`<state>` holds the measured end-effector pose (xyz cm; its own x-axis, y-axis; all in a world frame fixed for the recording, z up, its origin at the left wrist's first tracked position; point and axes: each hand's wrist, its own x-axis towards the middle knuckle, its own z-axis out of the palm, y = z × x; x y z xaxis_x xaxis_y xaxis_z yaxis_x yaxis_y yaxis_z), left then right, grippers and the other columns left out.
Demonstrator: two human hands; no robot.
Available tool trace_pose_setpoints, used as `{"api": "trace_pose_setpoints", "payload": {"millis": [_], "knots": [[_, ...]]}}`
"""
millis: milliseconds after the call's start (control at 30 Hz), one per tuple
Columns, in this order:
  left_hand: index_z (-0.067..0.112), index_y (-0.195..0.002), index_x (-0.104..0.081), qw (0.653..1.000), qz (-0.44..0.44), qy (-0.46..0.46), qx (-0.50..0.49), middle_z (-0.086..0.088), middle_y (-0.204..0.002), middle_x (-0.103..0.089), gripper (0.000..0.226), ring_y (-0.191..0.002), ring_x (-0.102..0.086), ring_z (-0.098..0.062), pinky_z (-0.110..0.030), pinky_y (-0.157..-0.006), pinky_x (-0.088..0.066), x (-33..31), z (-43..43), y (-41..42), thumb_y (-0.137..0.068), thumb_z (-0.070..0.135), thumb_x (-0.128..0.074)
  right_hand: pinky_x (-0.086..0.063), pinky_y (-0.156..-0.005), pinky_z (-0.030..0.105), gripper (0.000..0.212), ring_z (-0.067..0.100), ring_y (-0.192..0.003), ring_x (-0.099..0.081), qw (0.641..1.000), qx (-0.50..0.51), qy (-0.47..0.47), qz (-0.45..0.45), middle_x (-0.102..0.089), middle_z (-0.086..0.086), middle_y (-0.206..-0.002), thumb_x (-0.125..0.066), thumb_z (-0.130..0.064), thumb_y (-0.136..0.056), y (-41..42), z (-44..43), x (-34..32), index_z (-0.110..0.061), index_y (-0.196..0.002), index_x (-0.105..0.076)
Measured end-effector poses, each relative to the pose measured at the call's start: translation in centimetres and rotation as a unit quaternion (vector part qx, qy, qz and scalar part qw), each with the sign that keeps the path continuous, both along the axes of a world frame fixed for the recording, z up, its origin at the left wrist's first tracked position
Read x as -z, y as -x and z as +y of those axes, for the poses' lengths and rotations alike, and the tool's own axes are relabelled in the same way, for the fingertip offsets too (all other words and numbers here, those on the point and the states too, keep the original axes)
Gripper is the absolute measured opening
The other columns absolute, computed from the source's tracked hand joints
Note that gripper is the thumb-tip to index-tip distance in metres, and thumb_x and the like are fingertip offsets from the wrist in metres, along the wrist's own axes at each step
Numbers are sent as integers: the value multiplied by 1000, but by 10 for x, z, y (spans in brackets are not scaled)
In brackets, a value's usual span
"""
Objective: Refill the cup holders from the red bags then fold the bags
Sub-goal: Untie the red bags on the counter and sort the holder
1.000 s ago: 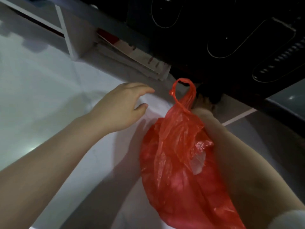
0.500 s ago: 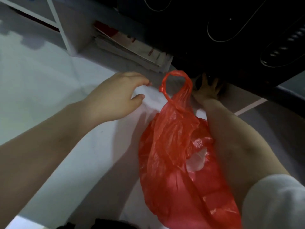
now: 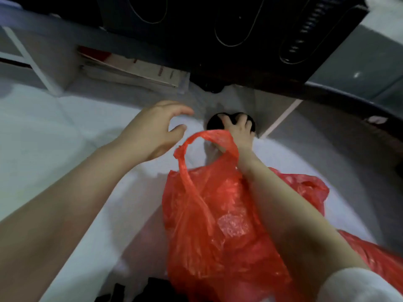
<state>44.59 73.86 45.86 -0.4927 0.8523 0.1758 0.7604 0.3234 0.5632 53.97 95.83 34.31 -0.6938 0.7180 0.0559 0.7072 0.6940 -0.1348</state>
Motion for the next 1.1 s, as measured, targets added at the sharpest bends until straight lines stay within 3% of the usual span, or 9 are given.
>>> {"api": "trace_pose_setpoints", "payload": {"millis": [67,133,233,367,467,567,833,967,1100], "knots": [[18,-128,-58,1000,-1,-7,-2,-3,-134,-54,38,-125,-47,-20,-24,-98,-31,-1,0,-1,-90,15,-58,-31,-96,56,66,41,-120,-32,999,22,-23,7,-33,18,-132,-54,-57,-74,-3,-9,-2,-32,-135,-41],[20,-128,-58,1000,0,0,7,-2,-134,-54,39,-125,-47,-19,-24,-98,-31,-2,-1,-1,-89,21,-60,-25,-104,60,75,45,-131,-21,999,47,15,19,-23,23,-146,-48,-59,-71,2,-5,-8,-31,-140,-34],[18,-126,-59,1000,-7,4,16,-5,-132,-55,43,-123,-49,-24,-31,-101,-35,-5,-8,1,-83,20,-65,-17,-106,65,99,47,-140,-5,997,31,67,-35,-4,16,-157,-66,-63,-69,11,10,-14,-41,-148,-10],[17,-125,-60,1000,16,-10,4,-6,-131,-56,44,-121,-51,-24,-28,-96,-35,-8,-19,5,-82,10,-66,-35,-101,58,88,43,-132,-28,995,18,93,-34,-33,14,-146,-69,-44,-72,17,22,-18,-32,-147,-24],[17,-129,-58,1000,21,-5,-5,-5,-134,-54,43,-124,-48,-23,-28,-99,-33,-10,-21,11,-87,15,-65,-39,-100,54,87,44,-129,-31,996,61,68,12,-27,14,-147,-64,-48,-74,14,36,-21,-31,-147,-21],[20,-129,-57,999,25,-9,-20,-1,-136,-52,37,-125,-46,-19,-24,-96,-31,-9,-17,14,-92,23,-59,-32,-104,53,88,44,-131,-28,993,83,76,-26,-22,14,-150,-60,-54,-76,5,50,-16,-32,-148,-16],[20,-128,-58,1000,6,-10,18,-2,-134,-53,44,-124,-48,-21,-24,-95,-33,-3,-6,4,-85,12,-65,-42,-95,51,88,44,-124,-30,995,3,86,-45,-33,17,-138,-75,-41,-64,-16,21,-28,-33,-139,-30],[24,-124,-60,999,-7,-32,37,1,-132,-54,42,-121,-50,-15,-13,-88,-29,-6,-2,2,-85,11,-65,-43,-88,47,81,38,-120,-31,994,-69,84,26,-32,10,-132,-73,-41,-62,-30,-16,-71,-35,-132,-34],[26,-123,-60,991,-110,-59,48,1,-128,-57,33,-112,-50,-6,-24,-88,-41,-28,8,-1,-92,15,-59,-40,-90,36,75,30,-115,-37,974,-128,95,161,-35,-2,-120,-69,-36,-59,-59,-58,-122,-36,-128,-40]]}}
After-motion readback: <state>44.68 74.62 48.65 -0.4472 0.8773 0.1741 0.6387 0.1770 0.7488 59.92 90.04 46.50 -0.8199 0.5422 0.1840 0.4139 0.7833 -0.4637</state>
